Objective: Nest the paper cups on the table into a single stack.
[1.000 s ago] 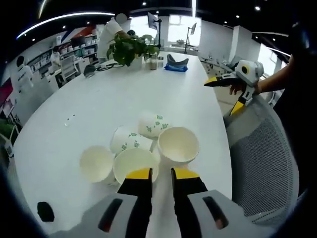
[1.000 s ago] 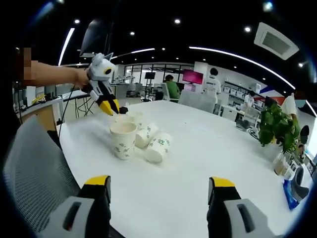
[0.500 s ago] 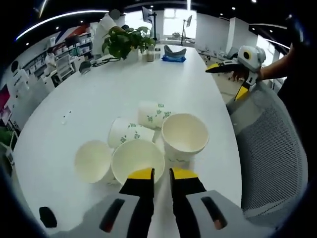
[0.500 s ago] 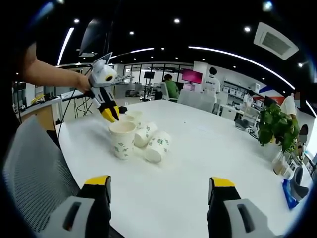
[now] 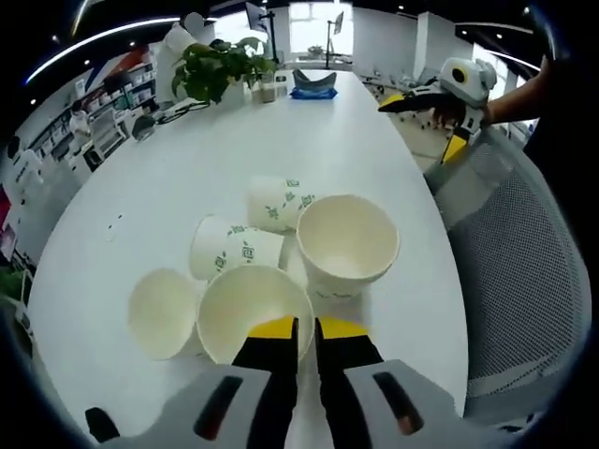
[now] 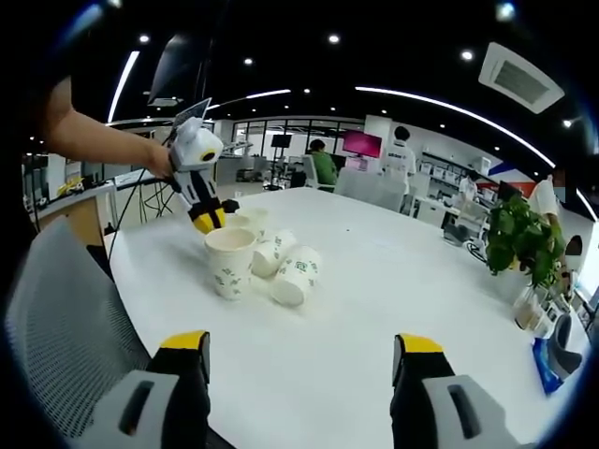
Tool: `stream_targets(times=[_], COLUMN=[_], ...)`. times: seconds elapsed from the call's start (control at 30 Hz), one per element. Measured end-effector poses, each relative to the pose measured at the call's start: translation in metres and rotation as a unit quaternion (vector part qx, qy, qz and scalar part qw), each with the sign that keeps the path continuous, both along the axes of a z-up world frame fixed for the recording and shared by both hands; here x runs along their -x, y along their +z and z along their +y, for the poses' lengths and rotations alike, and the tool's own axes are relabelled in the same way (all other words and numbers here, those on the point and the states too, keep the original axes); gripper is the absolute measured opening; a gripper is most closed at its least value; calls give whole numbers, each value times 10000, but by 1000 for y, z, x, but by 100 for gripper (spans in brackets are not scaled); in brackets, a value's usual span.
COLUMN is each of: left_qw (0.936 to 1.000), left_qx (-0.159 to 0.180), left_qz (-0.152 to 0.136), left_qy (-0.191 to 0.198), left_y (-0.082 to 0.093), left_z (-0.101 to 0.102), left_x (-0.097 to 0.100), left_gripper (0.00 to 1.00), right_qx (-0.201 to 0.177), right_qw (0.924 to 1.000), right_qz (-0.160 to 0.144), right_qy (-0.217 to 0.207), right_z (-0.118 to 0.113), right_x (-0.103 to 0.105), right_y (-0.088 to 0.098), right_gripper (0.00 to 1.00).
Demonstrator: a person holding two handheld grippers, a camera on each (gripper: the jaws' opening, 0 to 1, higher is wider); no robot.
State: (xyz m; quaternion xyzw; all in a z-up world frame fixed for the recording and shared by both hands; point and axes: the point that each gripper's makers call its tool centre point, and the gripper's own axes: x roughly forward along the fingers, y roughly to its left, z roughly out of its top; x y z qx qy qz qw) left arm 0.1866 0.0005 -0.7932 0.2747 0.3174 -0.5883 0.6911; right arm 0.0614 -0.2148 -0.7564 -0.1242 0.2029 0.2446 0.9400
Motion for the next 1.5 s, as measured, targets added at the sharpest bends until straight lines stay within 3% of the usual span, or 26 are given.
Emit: stream_targets(times=[0.67,1.0,1.2,1.5], left_qw=[9991,9987,9984,9983], left_qx=[256,253,188,204], left_qz=[119,-20,-35,-147], left_qy=[321,442,525,519], left_y=[10,30,32,55], left_z=[2,12,16,12], left_x=[10,12,12,17], left_gripper=[0,0,0,0], right_qx=[-56,-82,-71,-69], right_qw=[10000,10000,9999,9999], right_qz=[-33,-31,-20,3], right_qy=[13,45,93,129], right_z=[1,2,4,5], right_x=[0,0,1,1], right_y=[2,2,2,1], right_gripper=[81,81,82,82])
